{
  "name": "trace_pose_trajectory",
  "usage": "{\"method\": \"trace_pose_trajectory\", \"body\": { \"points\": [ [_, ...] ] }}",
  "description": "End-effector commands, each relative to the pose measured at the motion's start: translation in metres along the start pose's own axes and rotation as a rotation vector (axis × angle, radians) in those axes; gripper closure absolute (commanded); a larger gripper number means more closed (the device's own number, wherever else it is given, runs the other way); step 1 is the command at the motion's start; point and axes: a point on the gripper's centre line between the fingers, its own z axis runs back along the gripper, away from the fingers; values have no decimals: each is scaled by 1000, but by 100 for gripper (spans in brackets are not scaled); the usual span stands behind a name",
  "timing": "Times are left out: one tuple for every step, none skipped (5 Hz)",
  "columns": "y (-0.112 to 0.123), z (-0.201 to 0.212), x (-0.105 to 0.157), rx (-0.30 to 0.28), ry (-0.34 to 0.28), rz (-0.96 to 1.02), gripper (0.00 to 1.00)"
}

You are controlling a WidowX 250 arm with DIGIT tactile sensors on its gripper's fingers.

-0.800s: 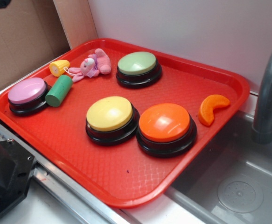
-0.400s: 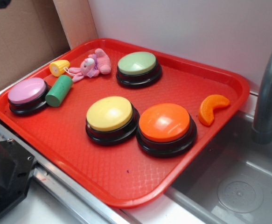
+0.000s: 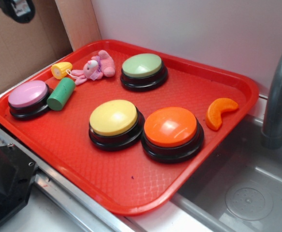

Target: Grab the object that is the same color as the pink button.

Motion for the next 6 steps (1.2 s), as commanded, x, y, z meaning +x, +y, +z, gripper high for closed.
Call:
{"method": "trace_pose_trajectory", "body": {
  "points": [
    [47,-47,48,101,-87,-258,0],
    [60,-72,65,138,-144,-306,0],
    [66,-97,78,135,-153,-313,0],
    [69,-126,90,172,-143,-308,0],
    [79,-150,93,159,-119,-306,0],
    [88,-169,93,117,-118,-285,0]
  ]
}}
